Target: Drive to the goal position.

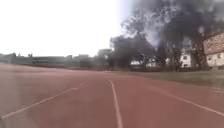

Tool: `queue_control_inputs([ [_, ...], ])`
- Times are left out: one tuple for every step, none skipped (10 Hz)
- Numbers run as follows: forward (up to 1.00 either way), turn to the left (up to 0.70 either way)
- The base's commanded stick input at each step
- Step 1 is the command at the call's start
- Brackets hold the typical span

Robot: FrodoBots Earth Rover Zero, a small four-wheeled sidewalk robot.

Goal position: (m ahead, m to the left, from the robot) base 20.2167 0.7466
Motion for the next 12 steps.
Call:
queue_control_inputs([
  [0.70, 0.00],
  [0.70, 0.00],
  [0.70, 0.00],
  [0.70, 0.00],
  [0.70, 0.00],
  [0.70, 0.00],
  [0.70, 0.00],
  [0.70, 0.00],
  [0.70, 0.00],
  [0.70, 0.00],
  [0.70, 0.00],
  [0.70, 0.00],
])
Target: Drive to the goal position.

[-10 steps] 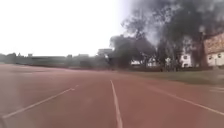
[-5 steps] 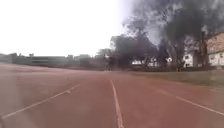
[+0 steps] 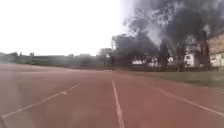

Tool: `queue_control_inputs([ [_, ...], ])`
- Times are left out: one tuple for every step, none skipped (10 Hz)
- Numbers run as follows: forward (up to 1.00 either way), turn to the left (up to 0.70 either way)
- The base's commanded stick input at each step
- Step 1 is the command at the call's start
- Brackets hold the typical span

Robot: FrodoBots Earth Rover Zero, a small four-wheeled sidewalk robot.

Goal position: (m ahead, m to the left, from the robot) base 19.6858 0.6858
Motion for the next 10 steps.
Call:
queue_control_inputs([
  [0.70, -0.35],
  [0.70, -0.35],
  [0.70, -0.35],
  [0.70, -0.35],
  [0.70, 0.00],
  [0.70, 0.00],
  [0.70, 0.00],
  [0.70, 0.00],
  [0.70, 0.00],
  [0.70, 0.00],
])
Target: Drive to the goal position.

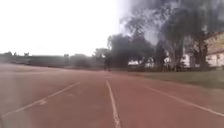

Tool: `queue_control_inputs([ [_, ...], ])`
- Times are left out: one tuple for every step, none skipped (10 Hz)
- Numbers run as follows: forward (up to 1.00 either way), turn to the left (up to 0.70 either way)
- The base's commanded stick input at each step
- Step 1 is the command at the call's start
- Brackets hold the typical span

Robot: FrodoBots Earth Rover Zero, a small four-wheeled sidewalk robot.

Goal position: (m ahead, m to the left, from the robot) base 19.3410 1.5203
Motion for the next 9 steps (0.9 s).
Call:
queue_control_inputs([
  [0.70, 0.00],
  [0.70, 0.00],
  [0.70, 0.00],
  [0.70, 0.00],
  [0.70, 0.00],
  [0.70, 0.00],
  [0.70, 0.00],
  [0.70, 0.00],
  [0.70, 0.00],
])
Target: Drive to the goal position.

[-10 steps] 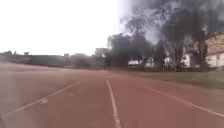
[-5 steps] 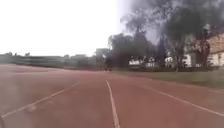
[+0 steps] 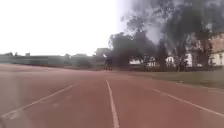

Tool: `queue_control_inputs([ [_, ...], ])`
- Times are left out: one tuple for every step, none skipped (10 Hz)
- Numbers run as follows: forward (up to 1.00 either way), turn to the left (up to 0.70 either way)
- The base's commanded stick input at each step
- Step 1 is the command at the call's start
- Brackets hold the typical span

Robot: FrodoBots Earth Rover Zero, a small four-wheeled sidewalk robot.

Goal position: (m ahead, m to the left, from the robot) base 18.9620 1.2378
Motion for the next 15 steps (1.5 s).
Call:
queue_control_inputs([
  [0.70, 0.00],
  [0.70, 0.00],
  [0.70, 0.00],
  [0.70, 0.00],
  [0.70, 0.00],
  [0.70, 0.00],
  [0.70, 0.00],
  [0.70, 0.00],
  [0.70, 0.00],
  [0.70, 0.00],
  [0.70, 0.00],
  [0.70, 0.00],
  [0.70, 0.00],
  [0.70, 0.00],
  [0.70, 0.00],
])
